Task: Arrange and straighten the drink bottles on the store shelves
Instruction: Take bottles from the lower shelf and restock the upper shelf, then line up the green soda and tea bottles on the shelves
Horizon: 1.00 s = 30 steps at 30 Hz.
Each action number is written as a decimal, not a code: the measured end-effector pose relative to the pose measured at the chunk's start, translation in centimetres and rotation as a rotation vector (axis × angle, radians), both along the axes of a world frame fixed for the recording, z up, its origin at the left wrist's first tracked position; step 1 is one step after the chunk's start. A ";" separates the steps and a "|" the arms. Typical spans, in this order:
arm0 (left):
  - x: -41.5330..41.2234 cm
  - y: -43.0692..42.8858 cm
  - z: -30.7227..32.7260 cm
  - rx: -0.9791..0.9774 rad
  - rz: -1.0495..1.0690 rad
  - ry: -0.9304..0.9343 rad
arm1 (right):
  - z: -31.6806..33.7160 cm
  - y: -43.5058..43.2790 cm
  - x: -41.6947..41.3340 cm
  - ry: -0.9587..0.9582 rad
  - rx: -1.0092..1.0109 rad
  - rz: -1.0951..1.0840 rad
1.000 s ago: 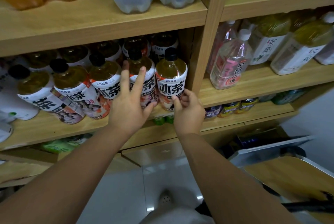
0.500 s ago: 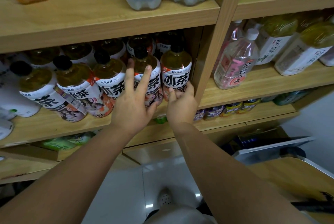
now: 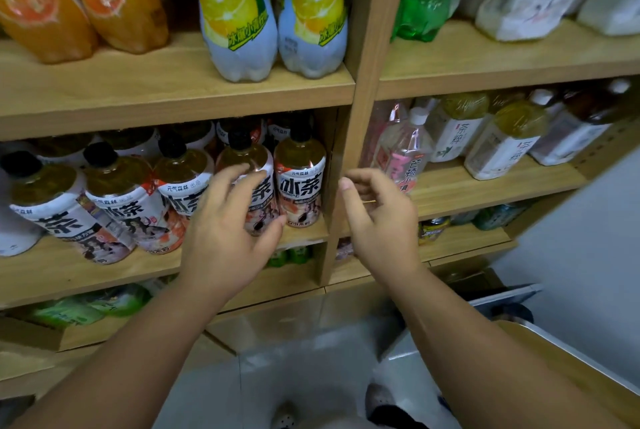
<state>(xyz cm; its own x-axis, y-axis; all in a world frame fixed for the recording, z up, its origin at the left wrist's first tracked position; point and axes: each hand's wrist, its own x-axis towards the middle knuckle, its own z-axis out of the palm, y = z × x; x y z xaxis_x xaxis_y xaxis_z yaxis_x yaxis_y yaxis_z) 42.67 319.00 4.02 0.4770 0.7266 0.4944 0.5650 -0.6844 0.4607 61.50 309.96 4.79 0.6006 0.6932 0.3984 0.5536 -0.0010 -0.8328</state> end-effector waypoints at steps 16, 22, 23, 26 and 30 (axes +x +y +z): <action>12.5 -4.6 19.1 0.559 -0.055 -0.123 | 18.7 -3.2 16.3 -0.518 0.393 0.021; 17.8 -4.5 27.0 0.728 0.076 -0.097 | 26.4 -2.7 20.5 -0.651 0.409 0.112; 18.8 -4.1 27.8 0.717 0.110 -0.050 | 27.6 -2.2 20.6 -0.633 0.369 0.146; 21.2 -2.3 30.4 0.730 0.238 0.182 | 30.8 0.2 21.1 -0.688 0.155 0.219; 22.2 -1.1 34.8 0.908 0.434 0.664 | 33.9 4.0 21.8 -0.799 -0.059 0.241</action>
